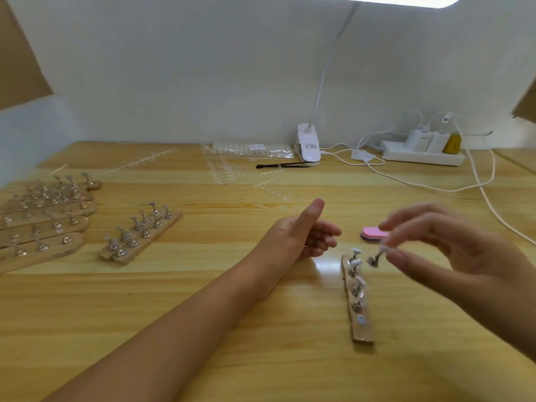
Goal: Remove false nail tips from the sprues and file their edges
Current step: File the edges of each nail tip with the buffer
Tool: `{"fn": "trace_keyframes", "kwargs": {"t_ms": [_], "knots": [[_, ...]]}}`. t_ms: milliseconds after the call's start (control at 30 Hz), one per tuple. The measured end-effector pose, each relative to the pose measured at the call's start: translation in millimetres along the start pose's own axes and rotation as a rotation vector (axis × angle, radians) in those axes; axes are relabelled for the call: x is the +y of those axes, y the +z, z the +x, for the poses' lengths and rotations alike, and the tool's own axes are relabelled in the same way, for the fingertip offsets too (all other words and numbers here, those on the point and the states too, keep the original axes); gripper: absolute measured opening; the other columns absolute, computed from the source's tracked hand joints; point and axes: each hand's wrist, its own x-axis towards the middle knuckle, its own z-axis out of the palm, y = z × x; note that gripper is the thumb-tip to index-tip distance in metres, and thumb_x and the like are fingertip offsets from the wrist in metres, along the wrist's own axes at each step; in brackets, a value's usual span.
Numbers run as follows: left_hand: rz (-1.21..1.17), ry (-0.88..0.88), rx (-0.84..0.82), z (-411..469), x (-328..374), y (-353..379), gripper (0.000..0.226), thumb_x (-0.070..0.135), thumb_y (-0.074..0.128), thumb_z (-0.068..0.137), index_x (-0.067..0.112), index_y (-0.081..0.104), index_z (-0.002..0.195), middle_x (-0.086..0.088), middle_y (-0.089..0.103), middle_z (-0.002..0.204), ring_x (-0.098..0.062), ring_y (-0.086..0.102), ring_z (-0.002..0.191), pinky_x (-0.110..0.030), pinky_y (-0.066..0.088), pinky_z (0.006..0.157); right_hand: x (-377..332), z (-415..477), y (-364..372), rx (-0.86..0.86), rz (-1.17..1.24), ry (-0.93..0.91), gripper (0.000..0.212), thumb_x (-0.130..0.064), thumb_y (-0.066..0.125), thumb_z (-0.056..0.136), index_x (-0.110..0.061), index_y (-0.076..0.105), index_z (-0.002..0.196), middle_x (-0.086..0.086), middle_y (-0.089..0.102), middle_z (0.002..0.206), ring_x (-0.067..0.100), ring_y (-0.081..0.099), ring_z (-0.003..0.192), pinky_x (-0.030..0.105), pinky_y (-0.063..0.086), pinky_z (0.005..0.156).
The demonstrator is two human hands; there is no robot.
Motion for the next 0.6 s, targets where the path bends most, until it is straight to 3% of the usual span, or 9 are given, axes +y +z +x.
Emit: {"fn": "trace_keyframes", "kwargs": {"t_ms": [167,300,467,600], "knots": [[0.002,0.008,-0.013,1,-3,-1,0.053,0.066,0.049,0.078,0.020,0.076,0.081,0.005,0.071,0.075,-0.004,0.064,0.070,-0.015,0.052,0.067,2,-45,17,0.020,-0.007,0.192,0.044,-0.070,0.070,0.068,-0.030,0.075,0.084,-0.008,0.067,0.103,0.012,0.063,0.103,0.026,0.049,0.090],[0.000,0.009,-0.012,1,-2,0,0.054,0.065,0.048,0.080,0.018,0.075,0.084,0.006,0.071,0.074,-0.004,0.064,0.070,-0.015,0.052,0.068,3,-49,27,-0.014,-0.035,0.261,0.013,-0.044,0.075,0.068,-0.035,0.075,0.077,-0.014,0.066,0.098,0.008,0.061,0.100,0.017,0.045,0.083],[0.016,0.003,-0.003,1,-2,-1,0.052,0.059,0.045,0.093,0.017,0.075,0.087,0.006,0.071,0.075,-0.005,0.064,0.072,-0.016,0.053,0.070,4,-49,31,-0.072,-0.084,0.299,0.011,-0.039,0.075,0.061,-0.035,0.074,0.072,-0.020,0.063,0.098,0.002,0.057,0.101,0.010,0.038,0.085],[0.025,-0.005,0.005,2,-2,-1,0.051,0.057,0.044,0.095,0.018,0.075,0.085,0.006,0.071,0.074,-0.004,0.063,0.071,-0.015,0.052,0.068,8,-52,30,-0.053,-0.175,0.257,0.017,-0.043,0.080,0.065,-0.039,0.072,0.079,-0.020,0.063,0.099,0.002,0.055,0.104,0.008,0.035,0.087]]}}
